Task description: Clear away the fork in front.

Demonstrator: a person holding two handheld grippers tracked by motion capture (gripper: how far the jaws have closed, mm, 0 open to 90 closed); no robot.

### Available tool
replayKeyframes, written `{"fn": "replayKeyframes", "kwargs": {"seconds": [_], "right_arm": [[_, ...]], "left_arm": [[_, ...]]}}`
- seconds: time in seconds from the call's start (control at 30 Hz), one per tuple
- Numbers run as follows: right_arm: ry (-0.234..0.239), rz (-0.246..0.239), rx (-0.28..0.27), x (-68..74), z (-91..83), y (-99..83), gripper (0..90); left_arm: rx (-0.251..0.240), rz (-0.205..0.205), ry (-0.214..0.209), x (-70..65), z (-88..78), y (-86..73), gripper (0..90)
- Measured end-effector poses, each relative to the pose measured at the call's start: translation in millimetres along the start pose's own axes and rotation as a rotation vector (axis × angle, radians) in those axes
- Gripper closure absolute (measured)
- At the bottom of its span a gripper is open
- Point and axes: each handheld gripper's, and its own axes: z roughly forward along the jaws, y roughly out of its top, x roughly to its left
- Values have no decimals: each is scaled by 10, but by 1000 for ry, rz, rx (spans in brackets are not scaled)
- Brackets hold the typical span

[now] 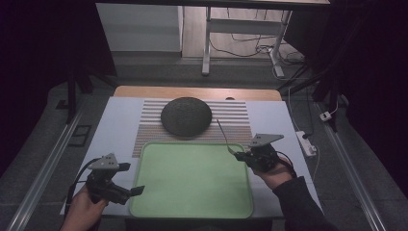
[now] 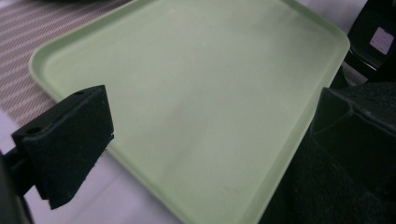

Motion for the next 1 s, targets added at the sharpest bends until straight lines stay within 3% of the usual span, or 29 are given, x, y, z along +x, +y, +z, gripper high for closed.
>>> {"fn": "replayKeyframes", "kwargs": {"seconds": [0.17,0.47,0.83,1.0], "right_arm": [[33,-8,-13,100,-59,-18,899],[113,-46,-28,328,-134,-44,899],[199,-80,-28,534,-146,-63,899],[258,-97,-35,637,-123,-61,899]], "left_arm": [[1,10,-23,45,107,148,0],[23,71,-71,104,315,431,0],[92,141,-112,102,577,707,0],[113,191,-111,87,670,797,0]]}}
